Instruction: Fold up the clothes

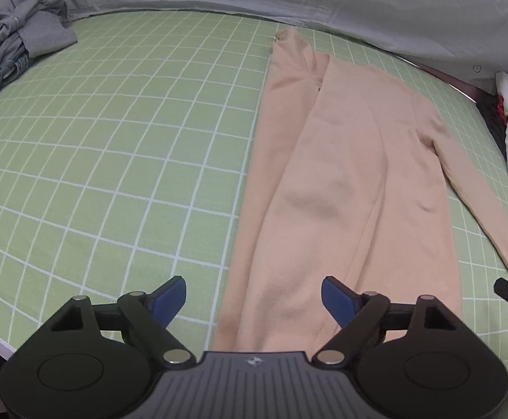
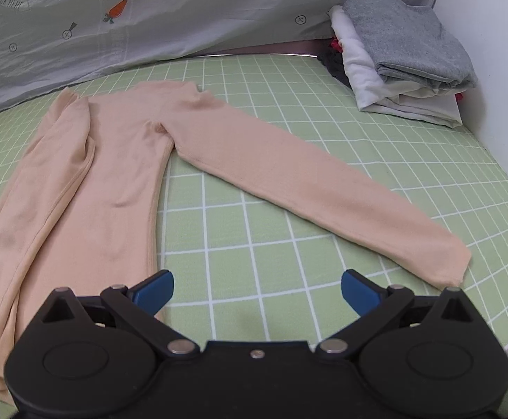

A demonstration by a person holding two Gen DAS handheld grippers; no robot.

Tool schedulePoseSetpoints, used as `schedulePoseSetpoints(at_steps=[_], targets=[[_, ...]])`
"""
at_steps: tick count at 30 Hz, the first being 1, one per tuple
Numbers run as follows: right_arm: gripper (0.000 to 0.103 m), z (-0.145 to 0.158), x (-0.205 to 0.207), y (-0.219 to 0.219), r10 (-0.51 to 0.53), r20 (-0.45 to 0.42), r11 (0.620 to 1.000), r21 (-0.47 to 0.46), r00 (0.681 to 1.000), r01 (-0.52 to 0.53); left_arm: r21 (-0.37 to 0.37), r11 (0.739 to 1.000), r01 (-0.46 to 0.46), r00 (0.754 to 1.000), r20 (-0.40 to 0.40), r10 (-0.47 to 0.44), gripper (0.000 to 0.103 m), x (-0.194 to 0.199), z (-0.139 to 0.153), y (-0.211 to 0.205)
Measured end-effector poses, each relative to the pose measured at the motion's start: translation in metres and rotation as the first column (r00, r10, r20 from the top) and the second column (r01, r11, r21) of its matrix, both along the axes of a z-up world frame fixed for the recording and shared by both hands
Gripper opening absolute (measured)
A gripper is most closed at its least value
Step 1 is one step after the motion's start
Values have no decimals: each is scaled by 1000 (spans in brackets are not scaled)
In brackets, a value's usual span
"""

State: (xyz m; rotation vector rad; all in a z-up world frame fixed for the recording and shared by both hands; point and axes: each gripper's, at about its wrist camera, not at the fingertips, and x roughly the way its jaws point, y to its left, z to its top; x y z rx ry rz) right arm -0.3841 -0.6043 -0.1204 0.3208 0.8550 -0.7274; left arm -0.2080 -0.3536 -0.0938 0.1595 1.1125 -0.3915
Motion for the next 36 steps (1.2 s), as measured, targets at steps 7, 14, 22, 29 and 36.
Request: schedulePoseSetpoints(at_steps=[7, 14, 22, 29, 36], targets=[[103, -5, 7, -49, -120, 39, 992, 49, 992, 118, 26, 999, -43, 998, 48, 42, 90, 10, 15, -16], [103, -23, -1, -100, -262, 8, 964, 56, 965, 261, 71, 997, -33, 998, 57, 29, 90, 13, 12, -49], [103, -45, -35, -142, -431, -58, 901, 21, 900, 433, 121, 992, -48, 998, 48, 42, 90, 11, 5, -78], [103, -52, -53, -158, -447, -25, 892, 64, 894, 448, 147, 988, -43, 999, 36, 38, 90, 6, -1, -99], [103, -51, -47, -163, -433, -38, 897, 81, 900, 435, 139, 988, -69, 997, 44, 63, 90, 6, -1, -99]])
